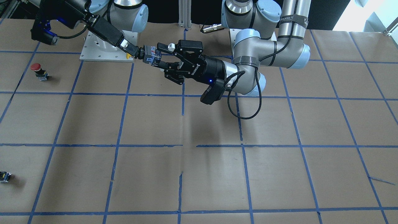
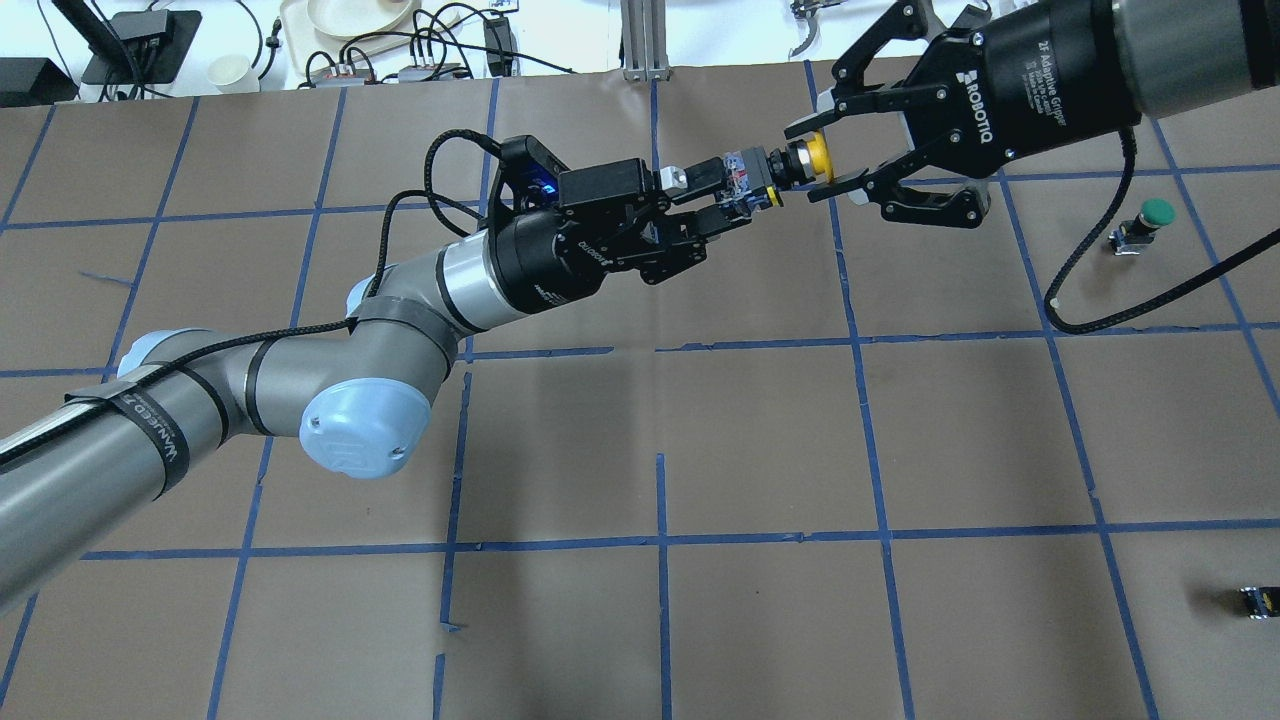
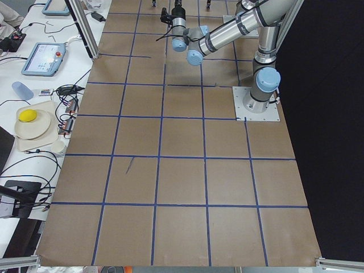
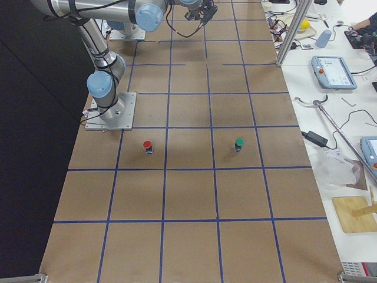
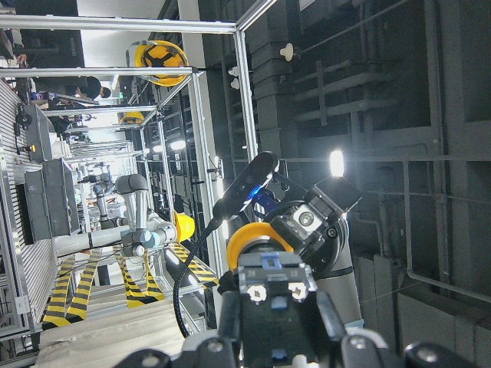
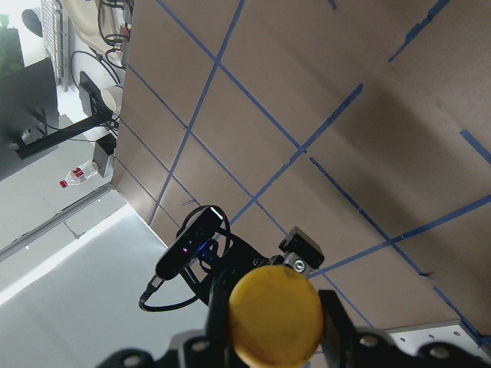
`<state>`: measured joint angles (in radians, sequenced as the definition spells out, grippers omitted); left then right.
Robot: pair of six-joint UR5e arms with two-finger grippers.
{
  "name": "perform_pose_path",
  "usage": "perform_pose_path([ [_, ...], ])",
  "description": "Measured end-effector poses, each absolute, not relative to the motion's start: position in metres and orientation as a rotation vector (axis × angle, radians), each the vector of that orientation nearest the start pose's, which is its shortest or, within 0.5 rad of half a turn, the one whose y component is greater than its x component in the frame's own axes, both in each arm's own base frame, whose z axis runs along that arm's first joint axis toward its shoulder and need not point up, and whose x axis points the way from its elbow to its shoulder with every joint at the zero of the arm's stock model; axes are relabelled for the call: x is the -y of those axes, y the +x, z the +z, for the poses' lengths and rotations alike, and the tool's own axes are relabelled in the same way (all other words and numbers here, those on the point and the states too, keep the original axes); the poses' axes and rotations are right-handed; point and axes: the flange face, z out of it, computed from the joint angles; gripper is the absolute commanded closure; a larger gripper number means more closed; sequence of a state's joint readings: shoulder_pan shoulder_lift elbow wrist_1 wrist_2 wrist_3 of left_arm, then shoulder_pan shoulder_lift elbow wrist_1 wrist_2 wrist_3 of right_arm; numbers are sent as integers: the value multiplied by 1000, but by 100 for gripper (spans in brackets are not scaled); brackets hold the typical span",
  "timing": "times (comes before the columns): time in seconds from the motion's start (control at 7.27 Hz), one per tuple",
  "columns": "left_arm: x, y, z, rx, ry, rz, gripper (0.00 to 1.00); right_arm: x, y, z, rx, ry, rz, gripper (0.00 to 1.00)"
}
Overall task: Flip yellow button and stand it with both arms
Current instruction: 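Close the right gripper on the yellow cap and open the left gripper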
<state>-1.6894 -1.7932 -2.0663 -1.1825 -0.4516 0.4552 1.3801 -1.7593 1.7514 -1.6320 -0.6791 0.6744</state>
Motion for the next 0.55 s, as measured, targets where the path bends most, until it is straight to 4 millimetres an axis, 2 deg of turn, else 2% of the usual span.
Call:
perform_pose_path([
  [0.28, 482, -280, 354, 1145, -53, 97, 0, 450, 125, 531, -2070, 909, 163, 91],
  [0.55, 512, -274, 404, 1256, -50, -14, 0, 454, 107, 538, -2144, 895, 63, 91],
])
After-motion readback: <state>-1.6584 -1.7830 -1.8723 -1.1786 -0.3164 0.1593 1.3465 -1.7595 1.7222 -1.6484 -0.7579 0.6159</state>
